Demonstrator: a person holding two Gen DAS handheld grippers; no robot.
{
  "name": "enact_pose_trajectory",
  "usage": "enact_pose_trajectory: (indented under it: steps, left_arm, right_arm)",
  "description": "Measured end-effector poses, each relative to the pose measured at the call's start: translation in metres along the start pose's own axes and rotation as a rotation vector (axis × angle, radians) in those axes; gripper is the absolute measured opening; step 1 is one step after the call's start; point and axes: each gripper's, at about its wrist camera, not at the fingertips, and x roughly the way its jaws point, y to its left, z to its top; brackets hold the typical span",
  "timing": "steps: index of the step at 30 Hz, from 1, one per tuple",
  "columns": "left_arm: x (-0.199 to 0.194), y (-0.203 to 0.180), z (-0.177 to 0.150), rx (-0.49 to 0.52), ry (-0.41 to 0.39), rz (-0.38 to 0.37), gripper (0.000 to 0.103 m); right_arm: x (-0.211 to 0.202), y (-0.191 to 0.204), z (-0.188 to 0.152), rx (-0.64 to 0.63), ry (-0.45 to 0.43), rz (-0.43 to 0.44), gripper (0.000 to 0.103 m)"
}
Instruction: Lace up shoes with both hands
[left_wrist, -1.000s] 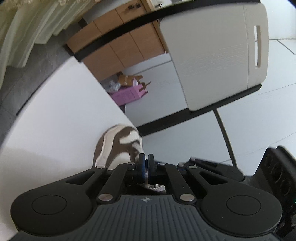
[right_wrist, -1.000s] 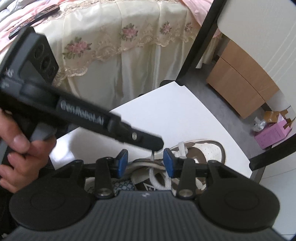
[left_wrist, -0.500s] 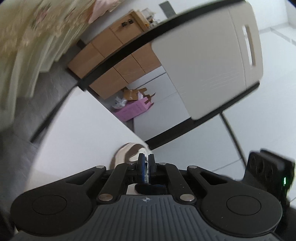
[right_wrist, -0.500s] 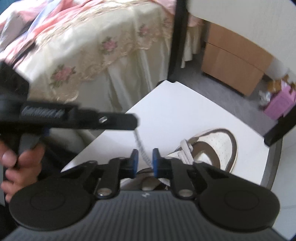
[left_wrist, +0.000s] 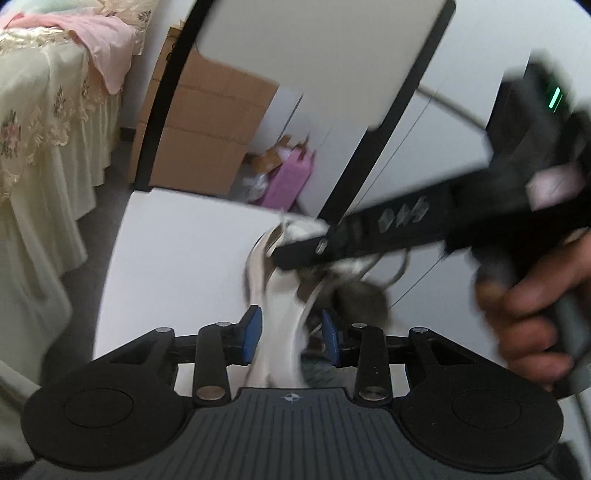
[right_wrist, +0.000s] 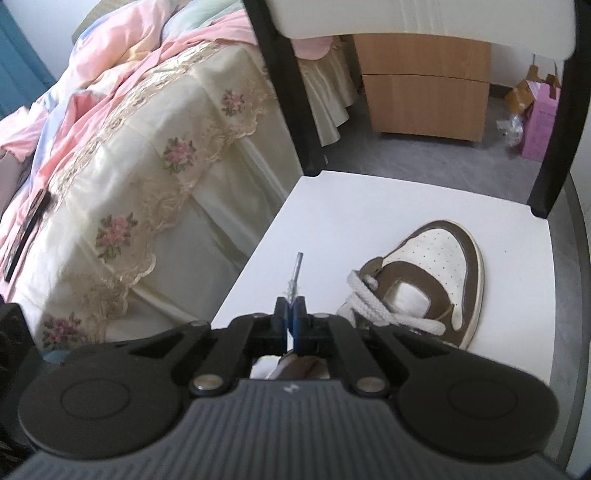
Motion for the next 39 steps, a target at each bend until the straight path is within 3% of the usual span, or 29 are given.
enact_pose_trajectory:
  steps: [2,9,17,23,25,27,31,36,39]
  left_arm:
    - [0.008,-0.002,-0.003,0.022,0.025,0.002,0.026]
    - [0.015,-0.01,-0.008,0.072,0.033,0.038,0.026]
    - [0.02,-0.017,-0.009,0.091,0.035,0.052,0.026]
    - [0.021,-0.021,-0.01,0.086,0.031,0.066,0.026]
    - [0.018,-0.021,-0.011,0.083,0.029,0.066,0.026]
    - [0.017,-0.021,-0.012,0.083,0.019,0.07,0.026]
    - [0.01,-0.023,-0.012,0.088,-0.017,0.07,0.026]
    - [0.004,-0.027,-0.011,0.097,-0.064,0.086,0.026]
    - [0.004,-0.031,-0.012,0.106,-0.079,0.109,0.026]
  right_arm:
    - [-0.005,0.001,0.001,0.001,-0.022,0.004,0.003]
    - [-0.03,0.011,0.005,-0.005,-0.139,0.057,0.003]
    - [-0.079,0.041,0.034,-0.034,-0.271,0.147,0.003]
    - [-0.076,0.048,0.036,-0.092,-0.242,0.092,0.005]
    - [-0.073,0.045,0.03,-0.093,-0.231,0.074,0.012]
    - [-0.071,0.041,0.021,-0.082,-0.224,0.068,0.048]
    - [-0.075,0.026,-0.002,-0.047,-0.248,0.046,0.048]
    - [-0.078,-0.011,-0.043,0.15,-0.303,-0.006,0.048]
    - [-0.066,-0.027,-0.071,0.246,-0.291,-0.072,0.048]
